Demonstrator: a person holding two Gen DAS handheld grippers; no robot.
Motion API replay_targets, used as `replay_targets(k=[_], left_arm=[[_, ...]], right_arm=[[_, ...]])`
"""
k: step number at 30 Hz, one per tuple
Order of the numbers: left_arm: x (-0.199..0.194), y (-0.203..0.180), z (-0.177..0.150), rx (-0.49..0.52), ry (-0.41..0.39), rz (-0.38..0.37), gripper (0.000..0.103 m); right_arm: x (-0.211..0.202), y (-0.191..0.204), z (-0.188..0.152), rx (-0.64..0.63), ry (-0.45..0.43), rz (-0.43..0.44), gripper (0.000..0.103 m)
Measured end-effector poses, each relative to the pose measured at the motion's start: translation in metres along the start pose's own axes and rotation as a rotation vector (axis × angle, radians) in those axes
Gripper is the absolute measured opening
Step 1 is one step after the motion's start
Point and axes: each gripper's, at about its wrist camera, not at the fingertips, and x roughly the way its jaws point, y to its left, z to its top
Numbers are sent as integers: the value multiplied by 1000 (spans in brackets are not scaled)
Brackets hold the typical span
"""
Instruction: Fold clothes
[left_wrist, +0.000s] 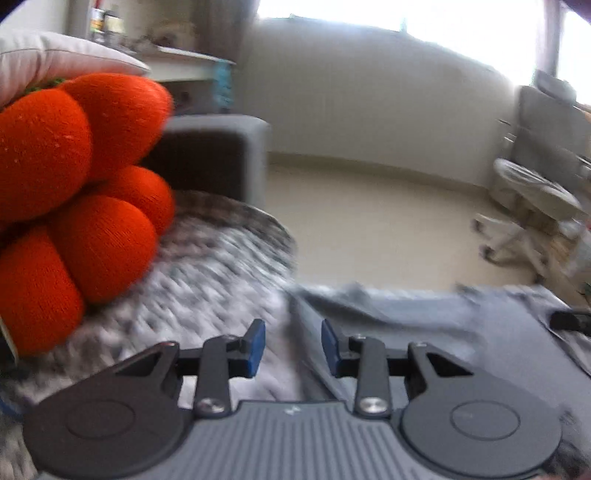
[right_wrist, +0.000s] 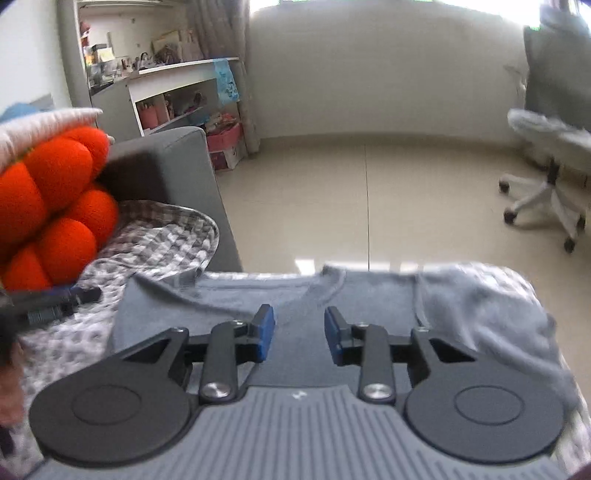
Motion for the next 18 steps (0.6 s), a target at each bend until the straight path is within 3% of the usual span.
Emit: replay_targets(k=[4,10,14,18], left_arm=[[-36,-28,-22,15,64,-45,34],[-82,-39,-82,-39,255,-110,34],[-113,-55,-128,12,299,-117,34],[-130,-76,-159,108,272,-56,35]], right_arm=[[-38,-12,-8,59,54,15,35],[-65,-31,-52,123,120,49,35],[-72,-42,-67,110,157,42,35],[-87,-45,-65,88,135,97,35]])
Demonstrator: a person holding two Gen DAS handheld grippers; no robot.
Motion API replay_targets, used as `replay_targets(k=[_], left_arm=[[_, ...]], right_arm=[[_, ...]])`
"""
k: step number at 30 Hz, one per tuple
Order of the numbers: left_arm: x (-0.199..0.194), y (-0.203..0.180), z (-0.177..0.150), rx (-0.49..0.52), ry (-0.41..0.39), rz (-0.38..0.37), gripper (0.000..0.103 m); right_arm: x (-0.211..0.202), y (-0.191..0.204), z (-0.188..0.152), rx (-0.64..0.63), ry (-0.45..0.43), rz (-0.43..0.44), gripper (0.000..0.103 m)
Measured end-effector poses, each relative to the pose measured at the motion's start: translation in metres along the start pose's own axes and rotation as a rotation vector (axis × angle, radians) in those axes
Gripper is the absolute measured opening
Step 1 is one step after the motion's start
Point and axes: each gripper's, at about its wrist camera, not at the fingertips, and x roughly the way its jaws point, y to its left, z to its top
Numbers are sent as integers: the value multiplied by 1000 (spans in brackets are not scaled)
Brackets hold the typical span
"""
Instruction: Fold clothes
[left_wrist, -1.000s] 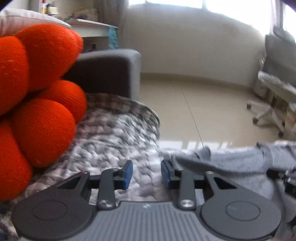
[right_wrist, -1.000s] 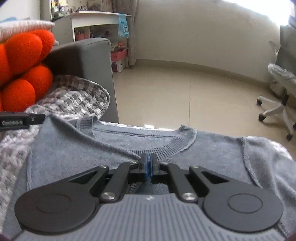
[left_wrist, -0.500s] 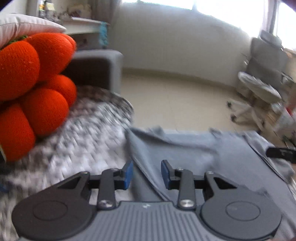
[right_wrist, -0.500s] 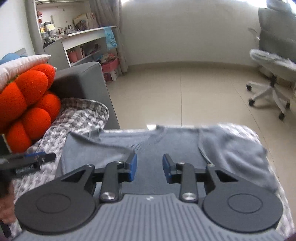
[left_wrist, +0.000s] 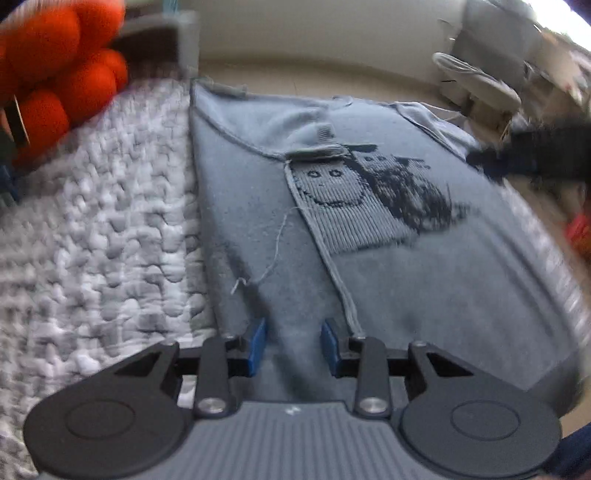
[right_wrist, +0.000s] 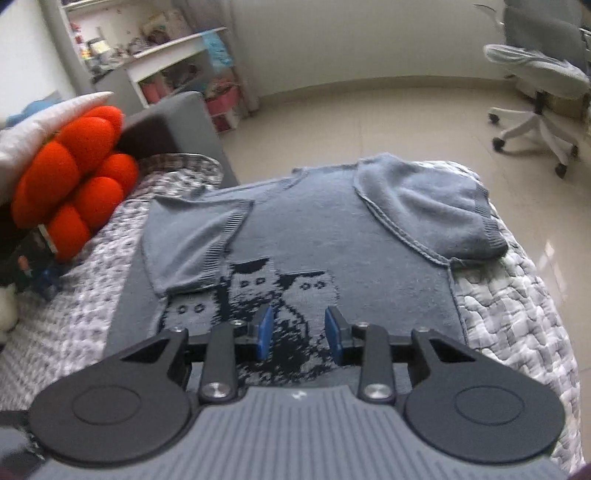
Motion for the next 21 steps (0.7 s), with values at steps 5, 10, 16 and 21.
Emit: replay_targets(k=[5,10,16,21], left_arm=[[-16,-11,-16,-2,21,50,35],[-30,-28,-41,23,34,85,35],[-45,-42,-60,58,67,94,35],[-55,-65,-54,178,107,174,35]], right_arm=[[-13,-13,-6,14,-5,-25,35],[-35,-28,-8,45,-44,-15,35],[-48,-45,-15,56,-52,-26,35],[-60,-69,-16,100,-67,-31,35]])
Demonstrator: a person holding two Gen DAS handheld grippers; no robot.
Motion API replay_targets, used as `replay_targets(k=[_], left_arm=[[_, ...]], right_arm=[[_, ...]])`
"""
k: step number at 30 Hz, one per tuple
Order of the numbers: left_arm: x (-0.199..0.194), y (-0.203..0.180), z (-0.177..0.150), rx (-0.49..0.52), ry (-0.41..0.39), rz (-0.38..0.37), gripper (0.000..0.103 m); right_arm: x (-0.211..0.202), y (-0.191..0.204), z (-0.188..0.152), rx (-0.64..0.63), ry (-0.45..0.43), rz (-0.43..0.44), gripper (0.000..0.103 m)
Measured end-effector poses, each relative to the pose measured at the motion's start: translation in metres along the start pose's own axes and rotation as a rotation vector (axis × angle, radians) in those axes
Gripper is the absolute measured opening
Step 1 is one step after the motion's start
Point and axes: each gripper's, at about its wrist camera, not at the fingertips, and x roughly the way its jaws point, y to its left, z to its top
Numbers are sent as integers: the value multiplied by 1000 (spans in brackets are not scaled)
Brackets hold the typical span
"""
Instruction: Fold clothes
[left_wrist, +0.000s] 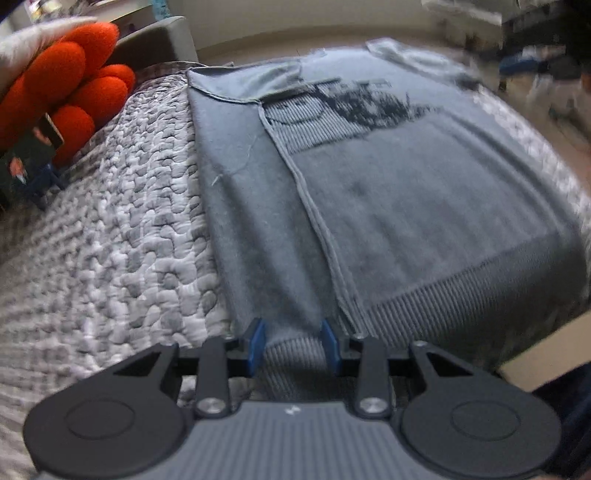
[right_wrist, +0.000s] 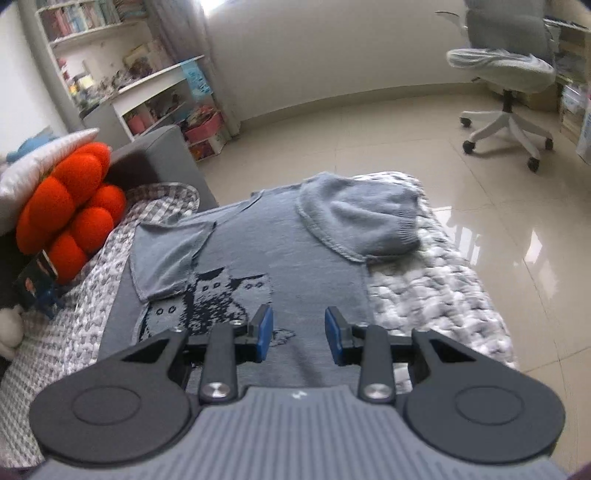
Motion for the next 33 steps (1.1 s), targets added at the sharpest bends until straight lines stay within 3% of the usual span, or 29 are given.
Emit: replay_targets(k=[3,8,13,17,25,33], left_arm=[[-18,-10,22,72,-64,21,40],[-19,-15,77,50,-156,-28,41],[22,-11,119,-56,-153,-59,41],[55,10,140,-187,-128,-94,41],[106,45,168,-347,-124,-95,41],[127,68,182,-386,-155,-28,41]], right_arm=[[-7,-20,2,63,-8,-13,37],[-4,-49,8,140,0,-58,37],[8,-77,10,232,28,-95,38],[19,-93,17,295,22,-125,38],[43,-120,34,370,20,-155,39],[67,-125,45,436,9,-134,39]])
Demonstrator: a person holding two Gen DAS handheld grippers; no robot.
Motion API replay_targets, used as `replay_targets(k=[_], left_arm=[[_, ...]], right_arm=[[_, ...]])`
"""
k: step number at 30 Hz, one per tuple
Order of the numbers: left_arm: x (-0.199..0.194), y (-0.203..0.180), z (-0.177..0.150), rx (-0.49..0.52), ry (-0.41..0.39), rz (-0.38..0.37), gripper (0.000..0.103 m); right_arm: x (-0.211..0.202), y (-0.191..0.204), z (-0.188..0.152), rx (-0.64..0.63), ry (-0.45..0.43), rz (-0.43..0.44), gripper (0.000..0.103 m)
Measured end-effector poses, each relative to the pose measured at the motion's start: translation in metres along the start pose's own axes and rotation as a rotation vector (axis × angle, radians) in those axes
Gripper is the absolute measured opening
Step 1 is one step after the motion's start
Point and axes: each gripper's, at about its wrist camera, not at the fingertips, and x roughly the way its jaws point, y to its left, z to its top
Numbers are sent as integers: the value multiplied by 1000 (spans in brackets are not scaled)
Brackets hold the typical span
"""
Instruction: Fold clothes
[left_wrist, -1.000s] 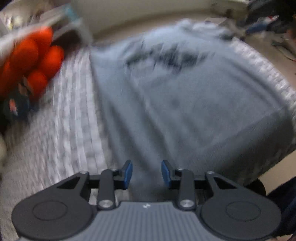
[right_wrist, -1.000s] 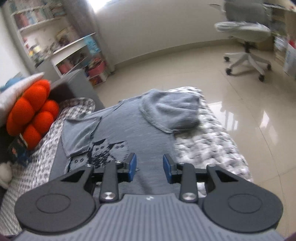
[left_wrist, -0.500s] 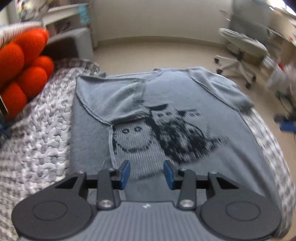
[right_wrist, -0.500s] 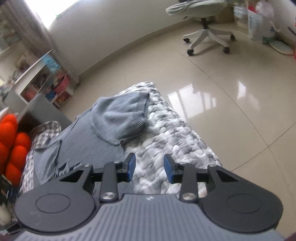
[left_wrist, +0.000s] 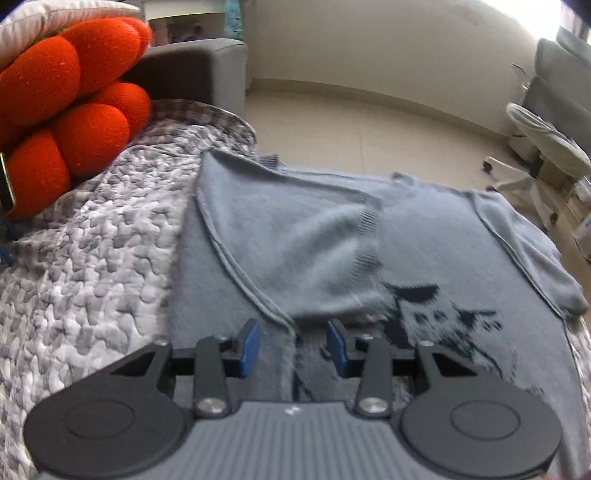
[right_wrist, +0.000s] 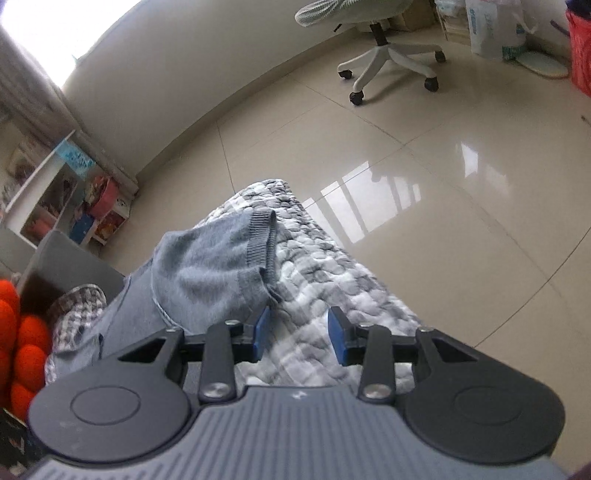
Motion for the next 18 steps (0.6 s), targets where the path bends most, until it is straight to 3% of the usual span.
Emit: replay_targets(k=[9,18], left_arm=[[12,7,6,11,-25,8,43],[20,4,12,4,-42,-12,45]], right_arm=[[17,9,0,53,15,18,39],[18,-8,11,172,-2,42,39]])
